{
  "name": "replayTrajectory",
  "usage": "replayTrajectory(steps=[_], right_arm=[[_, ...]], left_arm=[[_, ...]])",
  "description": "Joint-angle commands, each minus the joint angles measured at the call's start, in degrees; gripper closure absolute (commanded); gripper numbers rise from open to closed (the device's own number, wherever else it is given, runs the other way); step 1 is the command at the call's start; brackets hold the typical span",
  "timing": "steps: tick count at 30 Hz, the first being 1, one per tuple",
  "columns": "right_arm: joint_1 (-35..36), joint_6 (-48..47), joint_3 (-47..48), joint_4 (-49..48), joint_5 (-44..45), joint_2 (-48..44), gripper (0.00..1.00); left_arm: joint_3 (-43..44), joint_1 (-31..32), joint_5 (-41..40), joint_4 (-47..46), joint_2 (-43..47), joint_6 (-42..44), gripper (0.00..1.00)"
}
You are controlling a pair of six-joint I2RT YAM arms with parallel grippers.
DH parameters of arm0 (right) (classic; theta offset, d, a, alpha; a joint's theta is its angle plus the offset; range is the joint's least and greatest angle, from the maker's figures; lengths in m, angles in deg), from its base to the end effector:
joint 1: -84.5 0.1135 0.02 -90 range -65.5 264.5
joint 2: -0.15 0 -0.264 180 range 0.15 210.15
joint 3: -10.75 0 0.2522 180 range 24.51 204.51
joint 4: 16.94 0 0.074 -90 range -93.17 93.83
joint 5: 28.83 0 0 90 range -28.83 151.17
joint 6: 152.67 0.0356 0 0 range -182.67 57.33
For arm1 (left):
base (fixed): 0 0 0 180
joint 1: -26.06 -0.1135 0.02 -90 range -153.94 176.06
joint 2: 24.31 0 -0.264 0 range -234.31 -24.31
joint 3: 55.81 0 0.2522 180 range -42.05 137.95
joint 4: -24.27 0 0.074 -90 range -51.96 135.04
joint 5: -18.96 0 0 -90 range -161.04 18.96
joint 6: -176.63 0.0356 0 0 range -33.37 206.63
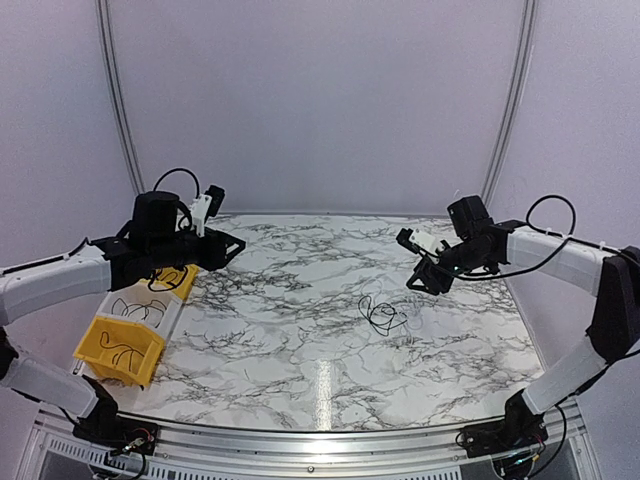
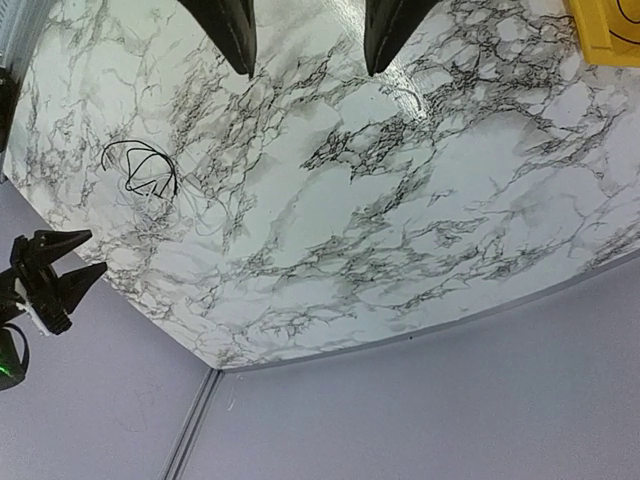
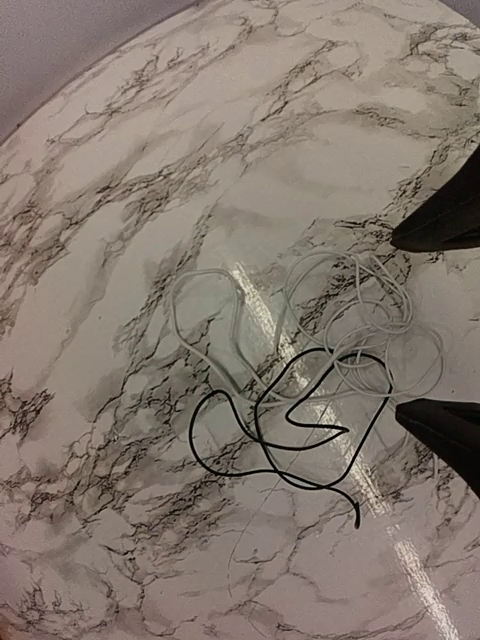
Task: Untangle the cables
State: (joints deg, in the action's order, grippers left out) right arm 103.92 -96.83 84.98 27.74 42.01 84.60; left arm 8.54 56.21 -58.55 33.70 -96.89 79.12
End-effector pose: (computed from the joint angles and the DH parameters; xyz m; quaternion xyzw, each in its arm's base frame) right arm 0.2833 0.1123 0.2435 -0.4685 0.8166 0.1192 0.3152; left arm 0.2505 -0.1544 0.2963 0.2205 0.7743 -0.2725 0.5269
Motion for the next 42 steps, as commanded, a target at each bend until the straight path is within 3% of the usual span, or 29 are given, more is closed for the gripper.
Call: replayTrajectory(steps=[1,7,14,23,28,31,32,38,42], right_arm=[[0.9,0.8,1.1,-0.3,-4.4,1.9,0.52],[8.2,-1.8,5.5,-0.7,1.9,9.7,0.52],[10.1,-3.3,11.0,-3.1,9.1,19.3,0.56],[11.3,-3.8,16.4,-3.4,5.9,27.2,0.57],[12.4,-4.1,17.4,-3.3,3.6,28.2,0.74],[13.0,-4.2,17.5,-3.0,2.3,27.7,0.97],[13.1,-4.2,17.6,-2.6,1.4,27.3,1.0],[13.4,-3.1,18.5,0.0,-3.8,20.4,1.0],[14.1,-1.2,19.5,2.4,-8.0,14.1,1.0]], left_arm=[[2.3,1.7,-5.0,3.4,-4.2,-0.7,0.61],[4.2,3.0,-7.2,6.7,-9.1,0.0,0.61],[4.8,3.2,-7.4,7.7,-8.9,-0.1,0.61],[5.1,3.1,-11.7,7.7,-7.7,-2.6,0.59],[4.9,3.1,-16.0,7.7,-7.0,-3.0,0.56],[4.2,3.1,-14.8,6.4,-5.6,-2.1,0.55],[3.5,3.1,-13.9,5.3,-4.8,-1.9,0.55],[-2.4,3.5,-9.3,-5.8,-0.8,-5.2,0.53],[-1.5,7.9,-11.3,-6.9,0.6,-5.7,0.51]])
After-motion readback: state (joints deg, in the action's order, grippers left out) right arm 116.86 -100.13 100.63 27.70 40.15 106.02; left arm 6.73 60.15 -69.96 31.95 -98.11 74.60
